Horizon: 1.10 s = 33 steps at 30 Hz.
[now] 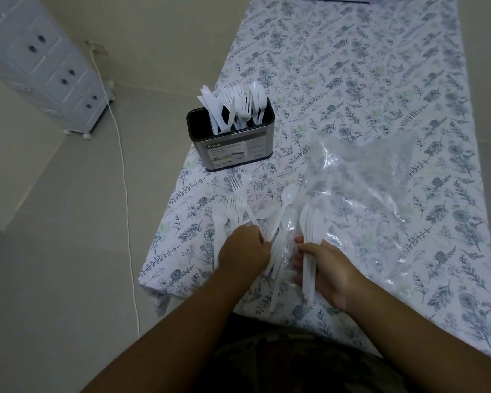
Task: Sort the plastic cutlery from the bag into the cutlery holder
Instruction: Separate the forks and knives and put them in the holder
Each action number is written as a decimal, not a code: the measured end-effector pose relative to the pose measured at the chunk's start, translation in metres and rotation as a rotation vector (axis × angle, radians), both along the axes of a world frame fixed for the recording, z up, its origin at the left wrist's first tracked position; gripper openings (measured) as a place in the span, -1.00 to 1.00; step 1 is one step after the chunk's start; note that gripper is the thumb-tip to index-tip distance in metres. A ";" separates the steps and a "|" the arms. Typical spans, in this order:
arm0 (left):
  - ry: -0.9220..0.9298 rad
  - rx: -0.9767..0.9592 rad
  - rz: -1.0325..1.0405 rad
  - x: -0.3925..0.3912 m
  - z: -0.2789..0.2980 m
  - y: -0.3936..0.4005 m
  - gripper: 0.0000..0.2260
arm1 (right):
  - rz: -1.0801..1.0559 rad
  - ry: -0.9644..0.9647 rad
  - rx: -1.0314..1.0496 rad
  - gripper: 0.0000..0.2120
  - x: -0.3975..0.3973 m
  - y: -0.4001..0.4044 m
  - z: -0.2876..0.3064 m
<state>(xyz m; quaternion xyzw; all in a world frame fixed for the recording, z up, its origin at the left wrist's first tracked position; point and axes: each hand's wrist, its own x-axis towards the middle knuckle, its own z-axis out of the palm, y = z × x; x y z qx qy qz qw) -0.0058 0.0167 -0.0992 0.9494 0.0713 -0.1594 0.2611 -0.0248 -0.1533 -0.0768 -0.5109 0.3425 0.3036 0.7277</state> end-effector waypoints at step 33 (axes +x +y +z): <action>-0.028 -0.056 0.057 0.024 0.008 0.012 -0.90 | -0.106 0.067 0.082 -0.90 0.000 -0.011 0.001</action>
